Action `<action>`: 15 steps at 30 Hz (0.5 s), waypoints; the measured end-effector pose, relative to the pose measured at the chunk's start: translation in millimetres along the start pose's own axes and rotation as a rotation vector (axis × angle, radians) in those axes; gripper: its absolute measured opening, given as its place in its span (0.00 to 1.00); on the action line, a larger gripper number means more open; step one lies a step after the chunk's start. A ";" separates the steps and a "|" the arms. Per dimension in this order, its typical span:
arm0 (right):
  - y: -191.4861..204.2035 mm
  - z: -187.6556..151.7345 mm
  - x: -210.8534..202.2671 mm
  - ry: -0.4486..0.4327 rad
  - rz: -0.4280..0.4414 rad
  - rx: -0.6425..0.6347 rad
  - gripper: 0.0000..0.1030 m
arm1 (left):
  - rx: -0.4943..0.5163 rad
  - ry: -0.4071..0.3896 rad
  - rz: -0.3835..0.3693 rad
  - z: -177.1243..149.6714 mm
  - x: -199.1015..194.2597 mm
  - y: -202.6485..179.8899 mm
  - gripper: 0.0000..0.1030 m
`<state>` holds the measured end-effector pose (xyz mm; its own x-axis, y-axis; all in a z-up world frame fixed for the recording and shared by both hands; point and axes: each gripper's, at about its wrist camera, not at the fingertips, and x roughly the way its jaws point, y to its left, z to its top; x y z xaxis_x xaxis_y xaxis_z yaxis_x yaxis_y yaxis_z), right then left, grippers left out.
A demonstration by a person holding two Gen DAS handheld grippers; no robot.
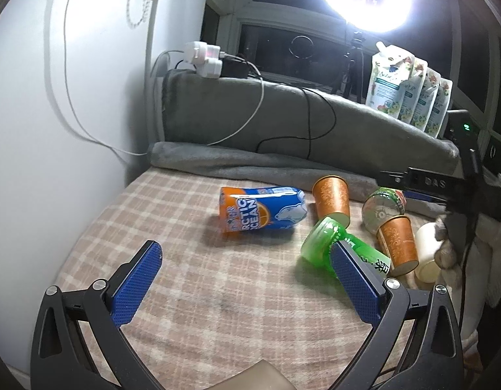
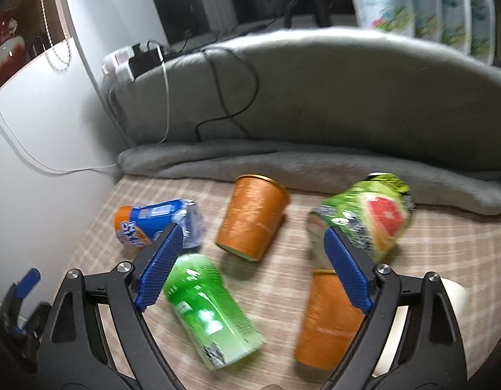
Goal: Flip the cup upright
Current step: 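Move the right gripper to the patterned orange paper cup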
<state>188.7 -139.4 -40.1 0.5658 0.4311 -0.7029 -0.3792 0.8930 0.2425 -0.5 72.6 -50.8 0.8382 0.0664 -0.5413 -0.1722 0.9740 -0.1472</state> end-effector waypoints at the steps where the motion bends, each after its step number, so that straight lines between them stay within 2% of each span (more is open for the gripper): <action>1: 2.0 2.5 7.2 0.022 0.010 0.004 0.85 | -0.003 0.000 0.002 -0.2 -0.2 1.4 0.99; 6: 9.6 11.7 38.2 0.120 0.036 0.026 0.74 | -0.020 -0.003 0.014 -1.2 -1.7 9.9 0.99; 15: 11.5 20.9 75.9 0.195 -0.025 0.035 0.64 | -0.042 -0.007 0.021 -2.1 -4.0 20.2 0.99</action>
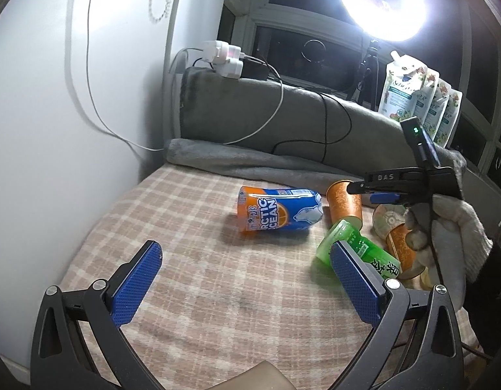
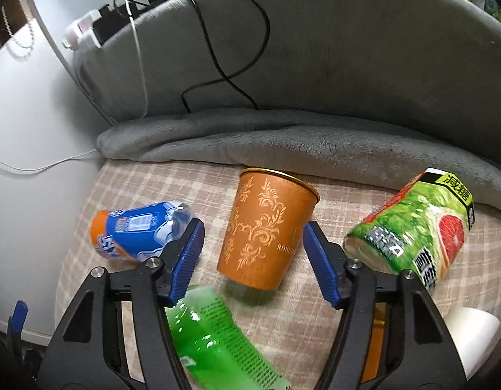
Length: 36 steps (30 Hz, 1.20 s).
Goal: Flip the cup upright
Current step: 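Move the right gripper to the patterned orange paper cup, then close the right gripper on the orange cup and lift it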
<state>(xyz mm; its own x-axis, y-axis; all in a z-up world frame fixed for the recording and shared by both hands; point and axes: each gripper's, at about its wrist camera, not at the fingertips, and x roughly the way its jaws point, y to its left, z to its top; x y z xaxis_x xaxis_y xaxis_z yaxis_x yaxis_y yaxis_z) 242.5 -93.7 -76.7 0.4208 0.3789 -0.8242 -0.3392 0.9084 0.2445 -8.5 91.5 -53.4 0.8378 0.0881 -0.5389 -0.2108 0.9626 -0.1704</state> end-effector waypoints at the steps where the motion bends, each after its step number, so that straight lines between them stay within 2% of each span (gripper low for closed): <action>1: 1.3 1.1 3.3 0.006 -0.008 -0.006 0.64 | -0.002 0.000 0.000 0.0 -0.1 0.2 0.99; 14: 6.7 17.3 37.9 0.057 -0.072 -0.025 0.62 | -0.024 -0.001 0.003 0.3 -1.0 7.6 0.99; 21: 17.4 19.4 53.5 0.089 -0.155 -0.090 0.62 | -0.025 -0.001 -0.001 -0.4 -1.6 6.7 0.99; 27: 18.7 22.4 58.1 0.091 -0.152 -0.086 0.61 | -0.025 -0.006 0.000 -0.1 -4.0 6.6 0.99; 36: 13.0 21.9 40.9 0.038 -0.113 -0.074 0.60 | -0.023 -0.013 -0.001 1.0 -6.5 6.5 0.99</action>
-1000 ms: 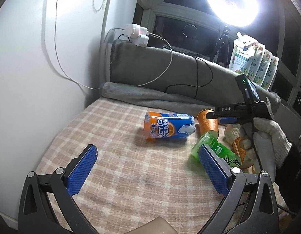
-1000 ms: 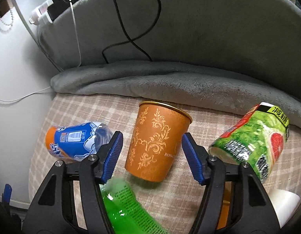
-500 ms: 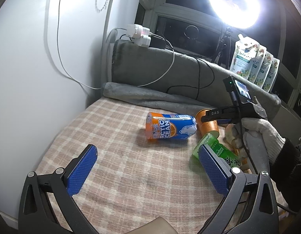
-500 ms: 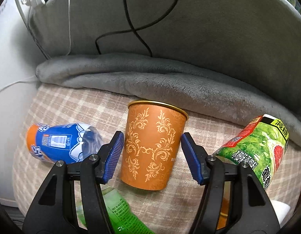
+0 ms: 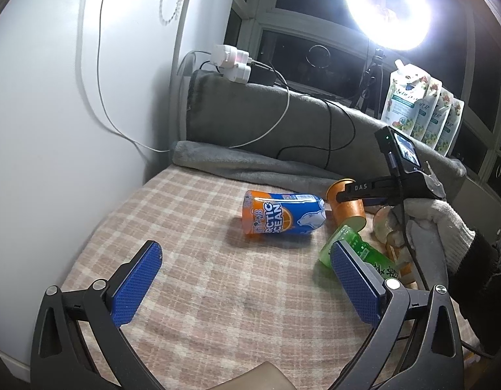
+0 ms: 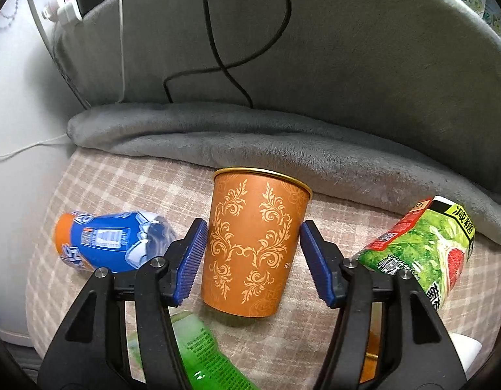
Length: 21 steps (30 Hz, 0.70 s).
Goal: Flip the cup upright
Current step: 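Close the right gripper on the orange cup and lift it, then carry the orange cup with the right gripper toward the left gripper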
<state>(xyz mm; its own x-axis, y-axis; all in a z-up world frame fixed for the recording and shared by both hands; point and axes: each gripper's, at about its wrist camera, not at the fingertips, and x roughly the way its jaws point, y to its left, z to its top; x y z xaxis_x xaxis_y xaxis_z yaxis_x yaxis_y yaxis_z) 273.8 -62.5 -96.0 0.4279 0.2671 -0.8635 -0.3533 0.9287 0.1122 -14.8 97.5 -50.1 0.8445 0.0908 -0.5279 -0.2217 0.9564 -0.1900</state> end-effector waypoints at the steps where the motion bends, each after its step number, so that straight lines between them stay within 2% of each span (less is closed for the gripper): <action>1: -0.8 0.0 -3.1 -0.007 0.007 0.001 0.60 | 0.002 0.000 0.000 0.0 -0.1 -0.5 0.99; 12: -15.4 -11.8 -62.6 -0.101 0.088 0.015 0.60 | 0.017 -0.003 -0.012 1.4 -3.3 -7.9 0.99; 21: -21.2 -69.7 -134.3 -0.161 0.157 0.038 0.60 | 0.033 0.011 -0.057 -0.6 -5.7 -24.3 0.99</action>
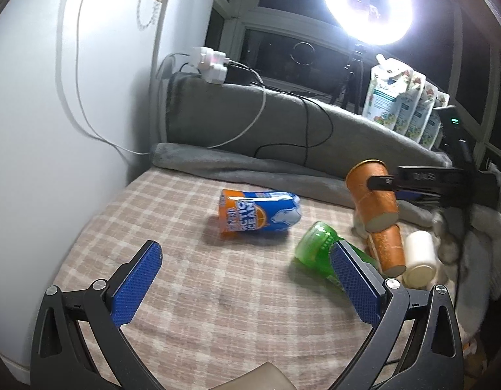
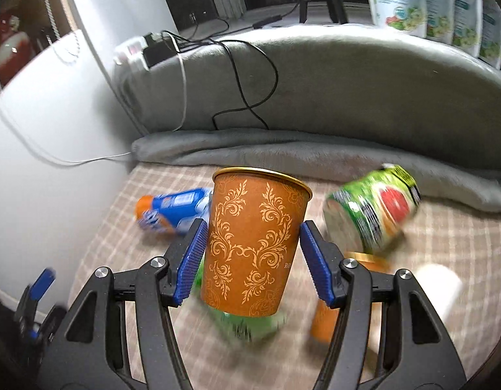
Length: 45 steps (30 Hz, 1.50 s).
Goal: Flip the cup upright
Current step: 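Carry the orange cup with the right gripper toward the left gripper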
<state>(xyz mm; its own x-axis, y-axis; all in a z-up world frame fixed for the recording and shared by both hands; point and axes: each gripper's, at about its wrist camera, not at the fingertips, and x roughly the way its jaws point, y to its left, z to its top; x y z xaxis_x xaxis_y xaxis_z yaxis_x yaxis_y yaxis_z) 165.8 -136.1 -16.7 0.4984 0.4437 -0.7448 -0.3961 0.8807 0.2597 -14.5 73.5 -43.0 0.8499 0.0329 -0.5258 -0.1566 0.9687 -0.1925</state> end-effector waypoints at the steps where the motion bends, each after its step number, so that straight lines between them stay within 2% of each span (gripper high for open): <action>1: 0.9 -6.9 -9.5 -0.004 0.004 0.004 0.60 | 0.003 0.003 -0.007 -0.4 0.0 -2.4 0.99; 7: -7.2 -57.3 -38.0 0.017 0.049 0.061 0.60 | 0.009 0.038 -0.072 -3.4 2.8 -17.5 0.99; 13: -15.5 -107.6 -37.6 0.088 0.113 0.161 0.60 | 0.018 0.087 -0.133 -10.8 6.2 -33.7 0.99; 19: -19.0 -141.2 -31.2 0.140 0.151 0.217 0.60 | 0.029 0.137 -0.178 -18.4 9.7 -45.3 0.99; 25: -21.8 -157.0 -22.4 0.170 0.141 0.233 0.61 | 0.014 0.213 -0.229 -26.0 18.8 -50.7 0.99; 30: -18.7 -157.4 -20.3 0.170 0.120 0.194 0.63 | 0.011 0.264 -0.263 -29.6 25.4 -57.0 0.99; 32: -17.0 -154.6 -20.5 0.163 0.107 0.181 0.75 | 0.010 0.285 -0.277 -30.5 28.9 -60.0 0.99; 38: -26.5 -153.0 -42.3 0.098 0.100 0.177 0.77 | 0.008 0.397 -0.362 -32.8 45.1 -72.4 0.99; 45: -67.1 -170.2 -80.7 0.013 0.049 0.280 0.77 | 0.008 0.562 -0.476 -33.8 72.9 -92.5 0.97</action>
<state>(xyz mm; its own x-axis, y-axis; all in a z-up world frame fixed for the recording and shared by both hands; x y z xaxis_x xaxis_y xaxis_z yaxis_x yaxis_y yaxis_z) 20.9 -259.2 -78.6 0.4734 0.4861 -0.7346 -0.1896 0.8706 0.4539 45.0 -22.0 -91.5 0.4388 -0.5209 -0.7322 0.1706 0.8483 -0.5013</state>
